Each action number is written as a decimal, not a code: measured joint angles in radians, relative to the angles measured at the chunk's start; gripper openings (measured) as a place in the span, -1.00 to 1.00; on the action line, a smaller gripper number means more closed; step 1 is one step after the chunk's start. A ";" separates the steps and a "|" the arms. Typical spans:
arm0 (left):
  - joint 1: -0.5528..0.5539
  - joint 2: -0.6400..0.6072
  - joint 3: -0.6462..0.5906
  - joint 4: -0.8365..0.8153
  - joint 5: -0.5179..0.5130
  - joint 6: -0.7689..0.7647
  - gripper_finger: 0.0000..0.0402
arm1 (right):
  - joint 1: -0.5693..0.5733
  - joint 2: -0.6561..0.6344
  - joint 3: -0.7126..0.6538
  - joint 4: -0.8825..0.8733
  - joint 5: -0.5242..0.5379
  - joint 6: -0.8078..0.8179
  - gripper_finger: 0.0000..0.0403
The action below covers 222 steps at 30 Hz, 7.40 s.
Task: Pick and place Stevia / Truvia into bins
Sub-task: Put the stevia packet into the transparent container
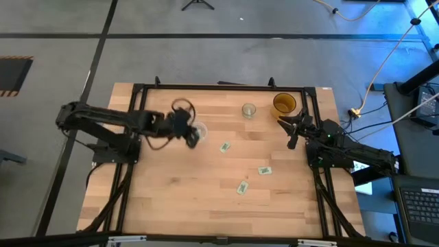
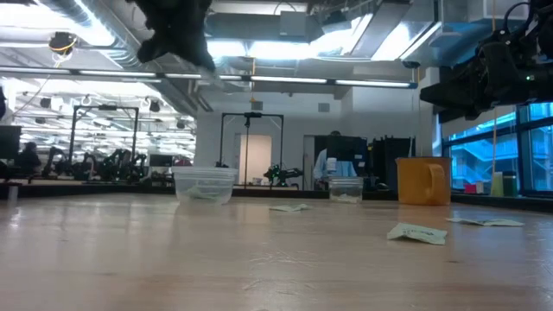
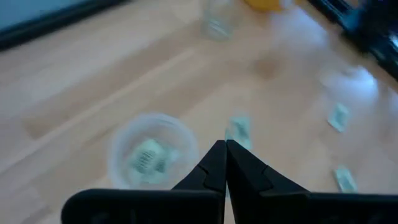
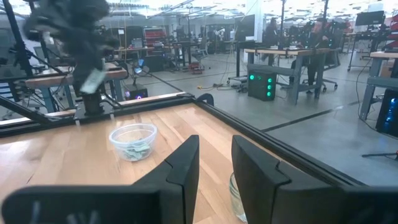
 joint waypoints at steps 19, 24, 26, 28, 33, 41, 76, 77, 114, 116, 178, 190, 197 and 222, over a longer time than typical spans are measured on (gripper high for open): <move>0.310 0.037 -0.302 0.312 0.193 0.106 -0.99 | 0.000 0.000 0.000 0.000 0.001 0.032 -0.51; 0.309 0.092 -0.322 0.335 0.188 0.106 -0.99 | 0.000 0.000 0.000 0.000 0.001 0.047 -0.51; 0.309 0.120 -0.322 0.372 0.187 0.111 -0.99 | 0.000 0.000 0.000 0.000 0.001 0.047 -0.51; 0.309 0.155 -0.322 0.398 0.186 0.117 -0.99 | 0.000 0.000 0.000 0.000 0.001 0.047 -0.51; 0.308 0.225 -0.322 0.437 0.195 0.118 -0.98 | 0.000 0.000 0.000 0.000 0.001 0.048 -0.51; 0.308 0.238 -0.322 0.439 0.193 0.152 -0.89 | 0.000 0.000 0.000 0.000 0.001 0.047 -0.51; 0.069 -0.446 -0.320 0.534 -0.049 0.430 -0.51 | 0.017 0.195 0.266 0.081 -0.271 0.123 -0.51; 0.056 -0.459 -0.320 0.534 -0.074 0.438 -0.51 | 0.023 0.244 0.311 0.056 -0.271 0.097 -0.51; -0.121 -0.692 -0.530 0.508 -0.305 0.396 -0.51 | 0.267 1.777 1.129 -0.457 -0.158 -1.076 -0.51; -0.121 -0.692 -0.530 0.504 -0.305 0.396 -0.51 | 0.279 1.819 1.129 -0.441 -0.075 -1.081 -0.51; -0.121 -0.692 -0.530 0.399 -0.313 0.325 -0.51 | 0.301 1.956 1.127 -0.304 -0.028 -1.132 -0.78; -0.121 -0.692 -0.530 0.399 -0.311 0.315 -0.51 | 0.312 1.955 1.132 -0.378 -0.113 -1.065 -0.94; -0.121 -0.692 -0.530 0.399 -0.312 0.313 -0.51 | 0.325 1.954 1.131 -0.391 -0.132 -0.931 -0.99; -0.120 -0.557 -0.530 0.413 -0.320 0.262 -0.51 | 0.351 1.847 1.125 -0.285 -0.049 -0.793 -0.95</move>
